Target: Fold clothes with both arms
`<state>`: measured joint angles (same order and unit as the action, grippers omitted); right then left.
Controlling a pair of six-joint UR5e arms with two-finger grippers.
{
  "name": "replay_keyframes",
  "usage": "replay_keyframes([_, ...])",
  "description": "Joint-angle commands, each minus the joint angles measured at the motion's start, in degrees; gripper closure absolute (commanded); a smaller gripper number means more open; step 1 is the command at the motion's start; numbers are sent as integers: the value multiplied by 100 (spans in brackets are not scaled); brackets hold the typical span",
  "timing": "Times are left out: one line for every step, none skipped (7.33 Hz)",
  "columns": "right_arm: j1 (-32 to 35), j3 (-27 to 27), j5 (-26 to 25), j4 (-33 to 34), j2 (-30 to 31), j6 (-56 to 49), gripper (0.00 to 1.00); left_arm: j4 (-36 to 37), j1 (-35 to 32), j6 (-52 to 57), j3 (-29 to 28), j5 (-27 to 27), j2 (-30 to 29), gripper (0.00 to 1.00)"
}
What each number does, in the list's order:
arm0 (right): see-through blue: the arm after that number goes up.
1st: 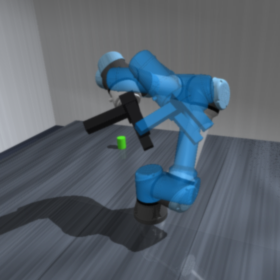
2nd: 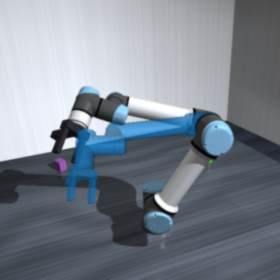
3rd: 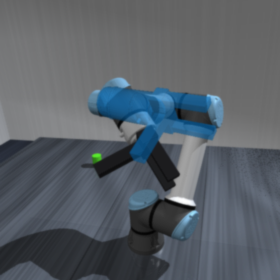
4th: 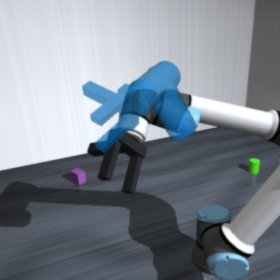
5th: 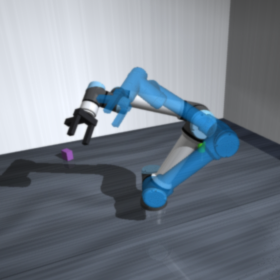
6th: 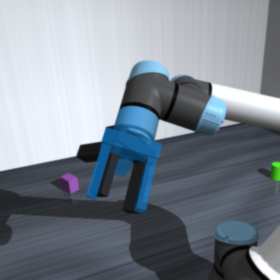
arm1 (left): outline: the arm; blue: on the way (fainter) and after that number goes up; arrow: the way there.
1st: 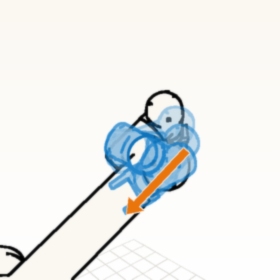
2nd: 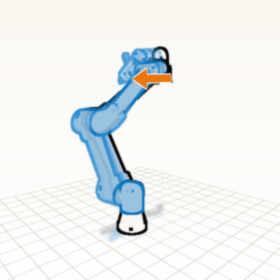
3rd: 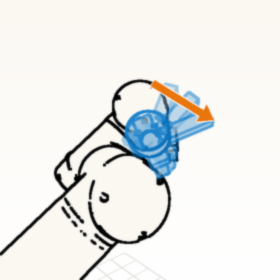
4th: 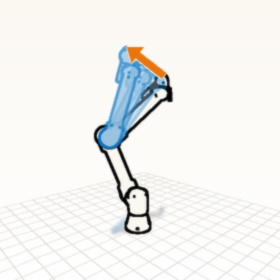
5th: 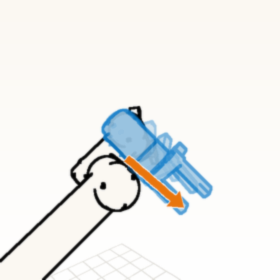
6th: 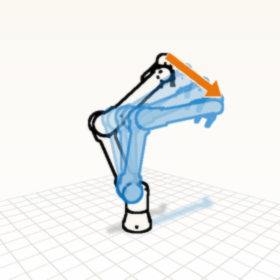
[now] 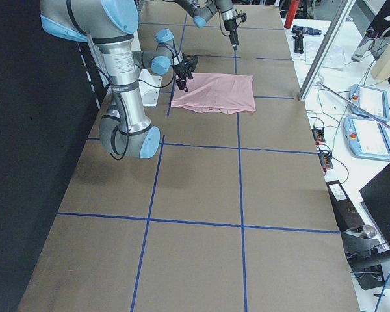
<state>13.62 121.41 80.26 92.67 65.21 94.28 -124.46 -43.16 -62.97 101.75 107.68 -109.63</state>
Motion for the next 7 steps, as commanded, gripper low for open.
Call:
replay_keyframes([36,6,-19,-259,124,-24,0,1042,1558,-1439,1684,-946,652,0])
replay_keyframes([36,6,-28,-250,124,-24,0,1473,2270,-2038,1838,-1446,654,0])
replay_keyframes([36,6,-37,-250,115,-7,0,1512,2738,-2435,1804,-1799,680,1])
replay_keyframes([27,-3,-46,-250,115,2,0,1513,2943,-2726,1665,-1855,680,17])
replay_keyframes([18,-12,-46,-250,107,20,0,1469,3119,-2912,1437,-1847,663,25])
replay_keyframes([18,-12,-46,-250,106,28,0,1452,3182,-2922,1287,-1899,619,25])
replay_keyframes([18,-12,-46,-250,106,37,0,1451,3226,-2914,1259,-1900,645,25])
